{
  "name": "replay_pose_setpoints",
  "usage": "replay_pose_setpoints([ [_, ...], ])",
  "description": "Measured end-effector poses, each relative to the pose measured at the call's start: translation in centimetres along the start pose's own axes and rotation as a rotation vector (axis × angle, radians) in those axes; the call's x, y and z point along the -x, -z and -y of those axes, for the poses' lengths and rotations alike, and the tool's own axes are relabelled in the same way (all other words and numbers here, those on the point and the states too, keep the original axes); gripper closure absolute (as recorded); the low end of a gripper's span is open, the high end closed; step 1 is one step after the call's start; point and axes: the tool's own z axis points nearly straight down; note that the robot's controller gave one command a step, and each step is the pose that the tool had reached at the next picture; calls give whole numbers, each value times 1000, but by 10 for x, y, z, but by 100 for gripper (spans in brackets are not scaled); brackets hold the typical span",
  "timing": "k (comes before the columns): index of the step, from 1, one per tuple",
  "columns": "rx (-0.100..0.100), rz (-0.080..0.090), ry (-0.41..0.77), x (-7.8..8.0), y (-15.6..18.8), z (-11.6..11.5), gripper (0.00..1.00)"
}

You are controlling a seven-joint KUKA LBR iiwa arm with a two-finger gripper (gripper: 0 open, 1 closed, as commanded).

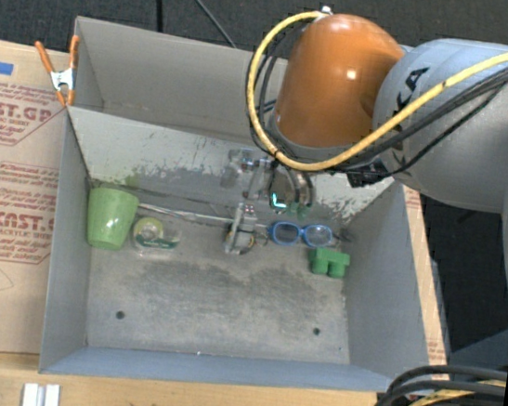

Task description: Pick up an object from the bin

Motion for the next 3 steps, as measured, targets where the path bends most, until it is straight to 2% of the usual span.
replay_pose_setpoints([
  [1,0,-1,-95,-21,-142,-34,0],
  [2,2,10,38,4,-128,-92,0],
  [3,-14,10,-40,3,-167,-111,0],
])
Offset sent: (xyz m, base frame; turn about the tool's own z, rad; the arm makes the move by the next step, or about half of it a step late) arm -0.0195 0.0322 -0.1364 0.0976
